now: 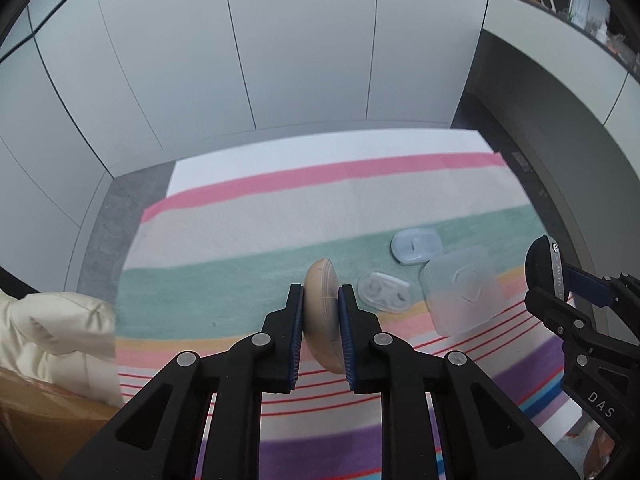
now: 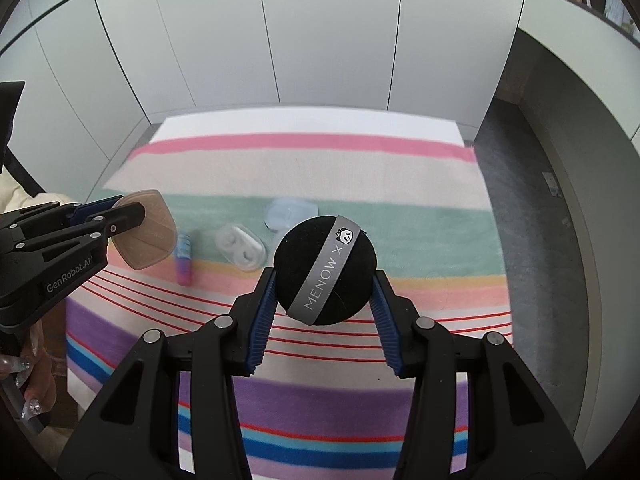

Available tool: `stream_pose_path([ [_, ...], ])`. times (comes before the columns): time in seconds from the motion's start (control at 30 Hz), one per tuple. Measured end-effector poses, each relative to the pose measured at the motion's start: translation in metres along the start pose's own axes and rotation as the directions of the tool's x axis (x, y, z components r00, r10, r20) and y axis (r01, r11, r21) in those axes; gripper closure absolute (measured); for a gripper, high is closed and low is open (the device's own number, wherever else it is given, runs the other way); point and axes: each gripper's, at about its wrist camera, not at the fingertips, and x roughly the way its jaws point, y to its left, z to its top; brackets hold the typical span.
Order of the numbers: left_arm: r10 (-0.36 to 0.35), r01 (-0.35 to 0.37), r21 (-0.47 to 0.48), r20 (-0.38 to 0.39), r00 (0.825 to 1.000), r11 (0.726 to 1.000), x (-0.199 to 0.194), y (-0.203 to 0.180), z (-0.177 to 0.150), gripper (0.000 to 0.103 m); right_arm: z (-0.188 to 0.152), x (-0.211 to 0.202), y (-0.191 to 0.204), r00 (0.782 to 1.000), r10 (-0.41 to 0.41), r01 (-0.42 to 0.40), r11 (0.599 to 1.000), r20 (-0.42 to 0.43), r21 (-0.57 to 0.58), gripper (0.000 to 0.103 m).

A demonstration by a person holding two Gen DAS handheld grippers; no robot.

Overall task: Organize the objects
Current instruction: 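Carry the puff case with the right tool while the left tool carries the sponge over the box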

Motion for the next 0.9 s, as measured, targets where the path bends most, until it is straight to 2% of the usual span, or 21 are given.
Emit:
stream_pose_path([
  [0.5,0.004,0.002,-0.045,0.121,0.993,0.999,-0.125,0.021,0.011,0.085,0.018,-0.104,0.018,0.994,-0.008,0.01,1.0,0.106,-0.017,0.055],
  [0.9,0.021,-0.013,-0.058,0.139,0.99,0.998,-0.174,0.03,-0.011,0.085,0.005,-0.158,0.032,0.991,-0.016,0.02,1.0,0.133,-0.023,0.055],
])
